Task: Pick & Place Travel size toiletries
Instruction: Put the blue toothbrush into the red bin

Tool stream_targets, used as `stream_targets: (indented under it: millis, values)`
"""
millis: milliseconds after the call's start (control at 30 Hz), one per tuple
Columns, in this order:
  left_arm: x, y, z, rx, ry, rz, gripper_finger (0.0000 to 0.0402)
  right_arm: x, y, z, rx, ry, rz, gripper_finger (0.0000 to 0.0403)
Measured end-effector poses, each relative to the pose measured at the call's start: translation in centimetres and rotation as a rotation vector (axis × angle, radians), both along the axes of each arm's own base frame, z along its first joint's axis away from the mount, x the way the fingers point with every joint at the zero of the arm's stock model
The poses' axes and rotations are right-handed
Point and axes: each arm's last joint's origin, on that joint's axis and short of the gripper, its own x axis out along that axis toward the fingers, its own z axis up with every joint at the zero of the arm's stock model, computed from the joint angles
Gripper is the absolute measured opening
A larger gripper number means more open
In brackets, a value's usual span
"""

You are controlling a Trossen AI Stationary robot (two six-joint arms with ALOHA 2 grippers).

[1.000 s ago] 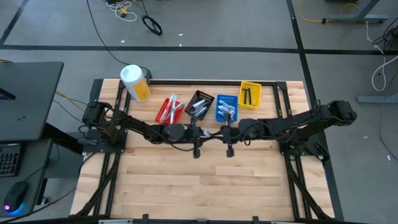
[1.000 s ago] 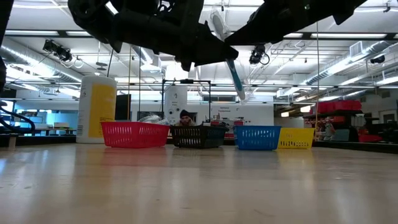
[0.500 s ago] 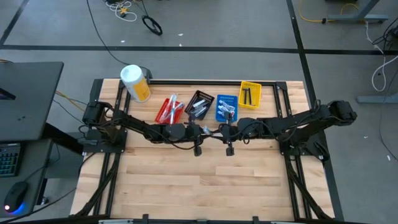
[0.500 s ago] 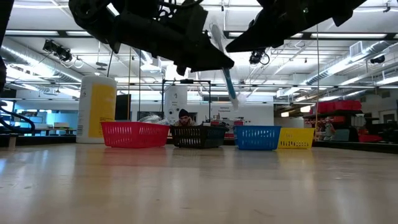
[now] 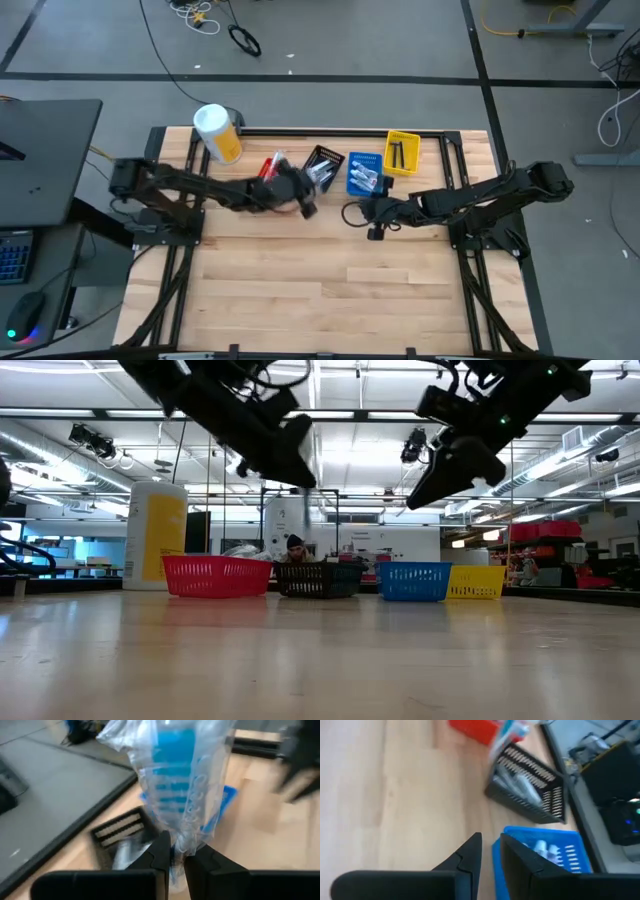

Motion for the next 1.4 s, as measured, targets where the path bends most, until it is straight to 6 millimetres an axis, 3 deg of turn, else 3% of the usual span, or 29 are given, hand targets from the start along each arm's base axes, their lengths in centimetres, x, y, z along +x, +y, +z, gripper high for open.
stream_targets:
  millis: [200, 300, 400, 933, 1100, 1400]
  values:
    - [-5.0, 2.8, 4.0, -0.129, 0.116, 0.177, 0.0038, 0.2, 0.1, 0.1, 0.000, 0.000, 0.052, 0.0077]
    - [-7.2, 4.0, 4.4, -0.204, 0.214, 0.272, 0.0037, 0.2, -0.1, 0.2, -0.008, -0.005, 0.053, 0.0077]
    - [-7.9, 4.7, 3.7, -0.285, 0.294, 0.272, 0.0036, 0.3, -0.3, 0.3, -0.015, -0.013, 0.053, 0.0077]
    - [-6.1, 7.5, -2.2, -0.451, 0.547, 0.274, 0.0043, 0.4, -0.5, 0.3, -0.009, -0.027, 0.042, 0.0077]
    - [-5.9, 8.1, -2.9, -0.481, 0.575, 0.236, 0.0054, 0.4, -0.5, 0.3, -0.013, -0.025, 0.045, 0.0077]
    - [-6.1, 9.0, -2.7, -0.425, 0.559, 0.294, 0.0126, 0.4, -0.5, 0.3, -0.015, -0.023, 0.047, 0.0077]
